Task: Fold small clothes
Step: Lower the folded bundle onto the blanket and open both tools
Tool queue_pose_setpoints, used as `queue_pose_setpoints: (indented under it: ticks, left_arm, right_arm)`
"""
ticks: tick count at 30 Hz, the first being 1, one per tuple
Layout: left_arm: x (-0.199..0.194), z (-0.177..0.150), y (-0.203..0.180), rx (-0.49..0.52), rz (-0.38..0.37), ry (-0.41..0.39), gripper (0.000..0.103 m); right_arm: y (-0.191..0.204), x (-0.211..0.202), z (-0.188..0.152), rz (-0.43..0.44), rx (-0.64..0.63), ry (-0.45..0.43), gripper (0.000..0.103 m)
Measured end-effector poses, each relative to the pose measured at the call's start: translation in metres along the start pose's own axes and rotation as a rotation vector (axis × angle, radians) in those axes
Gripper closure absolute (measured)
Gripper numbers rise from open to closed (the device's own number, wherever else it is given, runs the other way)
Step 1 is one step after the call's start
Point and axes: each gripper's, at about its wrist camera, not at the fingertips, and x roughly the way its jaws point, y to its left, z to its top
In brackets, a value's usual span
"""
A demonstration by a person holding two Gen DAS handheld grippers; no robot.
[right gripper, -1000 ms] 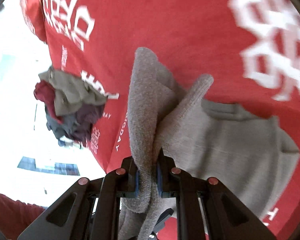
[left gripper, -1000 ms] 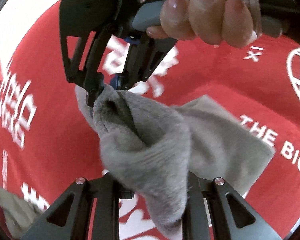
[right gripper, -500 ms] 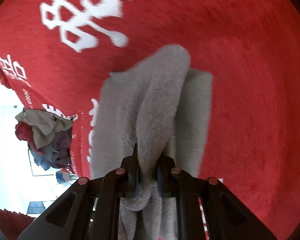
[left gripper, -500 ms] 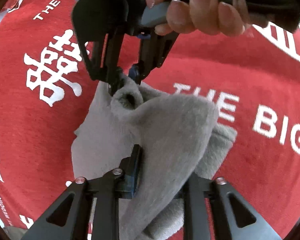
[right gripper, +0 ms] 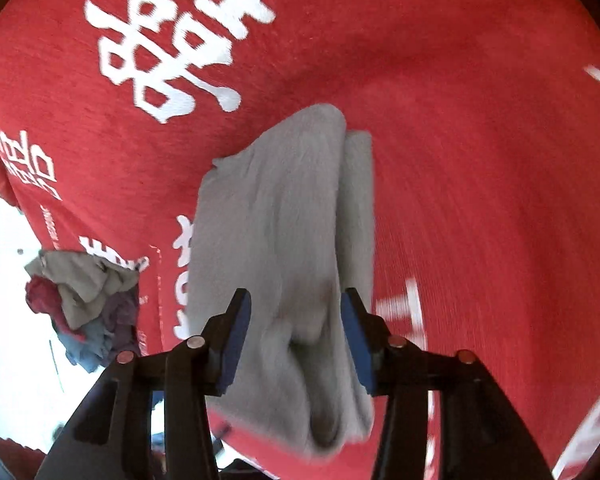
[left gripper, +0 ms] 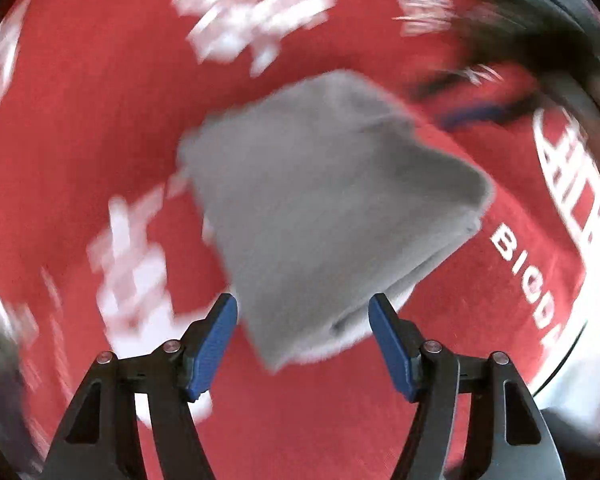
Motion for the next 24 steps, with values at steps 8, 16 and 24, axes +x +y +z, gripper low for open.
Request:
queue_pose_setpoints:
  ticks: [8,16,24]
  left_arm:
    - [0.029,-0.033,0.031,-0.188,-0.088,0.124,0.033]
    - [0.054,-0.02,0.044,-0.34,0.007,0.119,0.038]
    - [0.047,-0.049,0.039,-0.368,0.012,0.154,0.052]
  right_arm:
    - [-0.037,-0.006,-0.093,0.141,0.311,-0.056,0.052]
    - [-0.036,0.029,-0.087,0.195,0.39,-0.087,0.084]
    - [-0.007,0.012,-0.083,0.083,0.183,-0.064,0.094]
